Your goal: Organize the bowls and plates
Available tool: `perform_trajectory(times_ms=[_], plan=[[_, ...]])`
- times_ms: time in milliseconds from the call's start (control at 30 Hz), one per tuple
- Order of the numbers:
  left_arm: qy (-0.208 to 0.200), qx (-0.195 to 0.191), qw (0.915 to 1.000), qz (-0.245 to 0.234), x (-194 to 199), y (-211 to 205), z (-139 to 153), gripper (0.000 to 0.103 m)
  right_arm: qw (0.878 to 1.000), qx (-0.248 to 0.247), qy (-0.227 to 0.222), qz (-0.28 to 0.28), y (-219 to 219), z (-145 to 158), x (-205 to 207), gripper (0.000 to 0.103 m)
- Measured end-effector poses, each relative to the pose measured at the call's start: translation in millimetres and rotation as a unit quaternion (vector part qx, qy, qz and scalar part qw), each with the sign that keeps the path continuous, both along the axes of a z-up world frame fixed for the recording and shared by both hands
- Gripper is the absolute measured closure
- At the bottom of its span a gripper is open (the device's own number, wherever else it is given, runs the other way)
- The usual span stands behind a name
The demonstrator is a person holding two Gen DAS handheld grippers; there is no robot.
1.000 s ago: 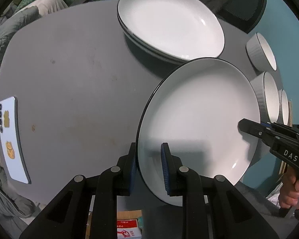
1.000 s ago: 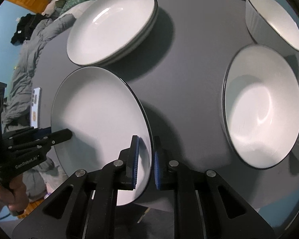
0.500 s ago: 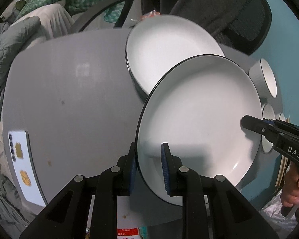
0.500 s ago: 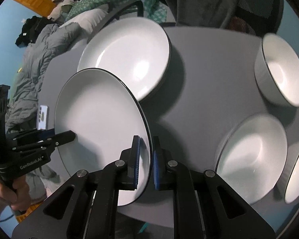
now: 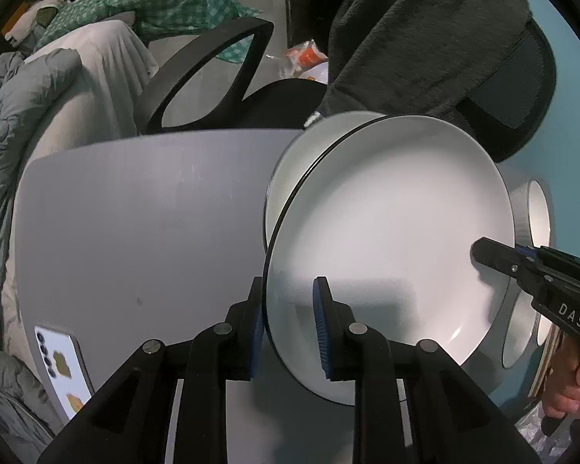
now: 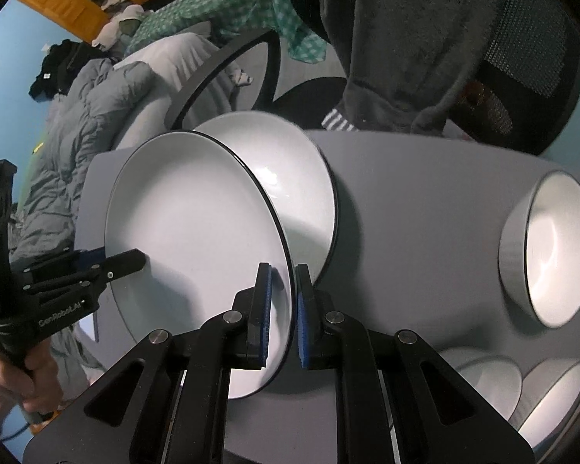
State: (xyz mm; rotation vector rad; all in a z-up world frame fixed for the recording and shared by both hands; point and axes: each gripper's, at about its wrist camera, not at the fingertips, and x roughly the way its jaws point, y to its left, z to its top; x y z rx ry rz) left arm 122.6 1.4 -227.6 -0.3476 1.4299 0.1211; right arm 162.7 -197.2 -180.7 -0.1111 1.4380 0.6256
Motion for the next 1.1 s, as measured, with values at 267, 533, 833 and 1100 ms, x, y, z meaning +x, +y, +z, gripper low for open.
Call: perform_trajectory(times_ms=[267, 533, 833, 1100], plan=[[0.014, 0.009, 0.9998, 0.009, 21.8, 16.2, -6.4, 0.079, 1.0, -0.002, 0.017, -0.002, 8.8, -12.7, 21.3, 0.091], [0.031, 0.022, 0.9993, -0.003, 31.7, 13.3, -16.3, 0.079, 0.999, -0.013, 0.032, -0.003, 13.7, -22.7, 31.6, 0.091], [0.036, 0.037, 0.9981, -0.033, 32.3, 5.0, -20.7, 0.079, 0.998, -0.028, 0.046, -0.011, 12.0, -25.8, 38.0, 0.09], [0.044, 0.04, 0.9972, -0.046, 29.7, 4.3, -20.2, 0.079, 0.995, -0.053, 0.086, -0.017, 19.2, -27.3, 36.7, 0.077]])
